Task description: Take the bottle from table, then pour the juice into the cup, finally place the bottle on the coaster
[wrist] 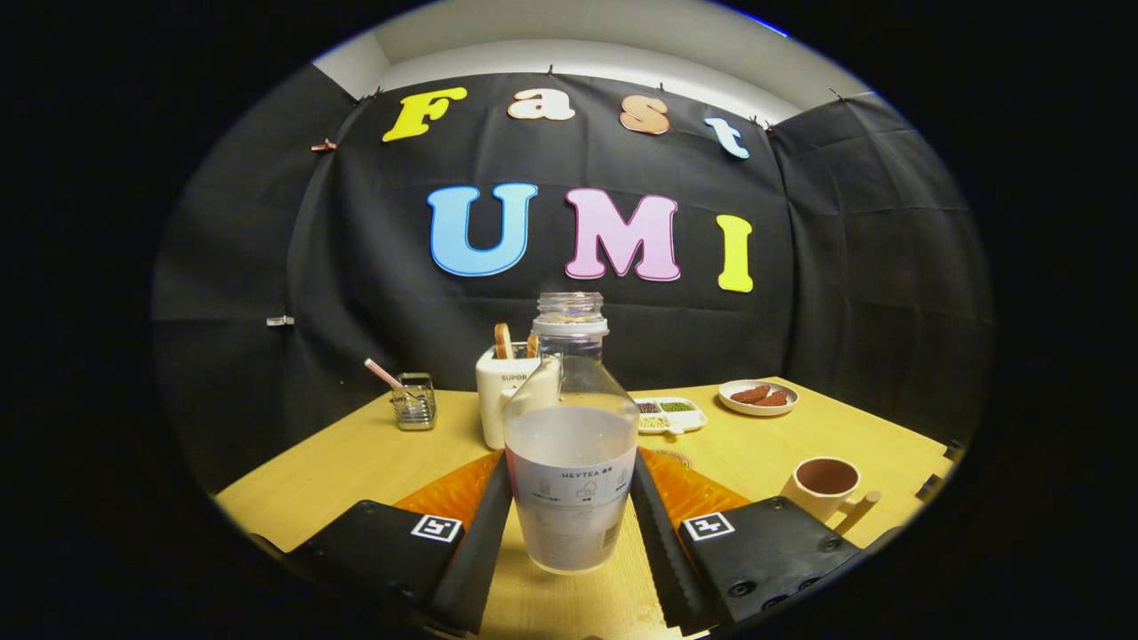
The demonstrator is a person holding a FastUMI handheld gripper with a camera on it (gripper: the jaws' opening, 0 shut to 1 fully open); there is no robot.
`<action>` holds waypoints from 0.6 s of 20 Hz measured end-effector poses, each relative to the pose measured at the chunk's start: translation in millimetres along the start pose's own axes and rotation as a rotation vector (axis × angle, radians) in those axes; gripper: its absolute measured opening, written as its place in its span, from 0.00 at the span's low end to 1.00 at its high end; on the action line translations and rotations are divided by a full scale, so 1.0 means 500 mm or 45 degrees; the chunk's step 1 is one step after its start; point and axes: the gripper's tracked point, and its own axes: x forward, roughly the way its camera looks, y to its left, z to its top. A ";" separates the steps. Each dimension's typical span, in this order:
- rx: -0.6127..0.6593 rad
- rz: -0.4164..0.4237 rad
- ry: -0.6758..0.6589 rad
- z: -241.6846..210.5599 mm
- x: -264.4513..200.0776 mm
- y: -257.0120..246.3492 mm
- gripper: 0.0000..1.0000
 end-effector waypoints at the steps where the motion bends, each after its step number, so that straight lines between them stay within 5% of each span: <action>1: -0.006 -0.002 -0.005 0.018 -0.005 -0.003 0.75; 12: -0.009 -0.051 -0.052 0.113 -0.031 -0.071 0.75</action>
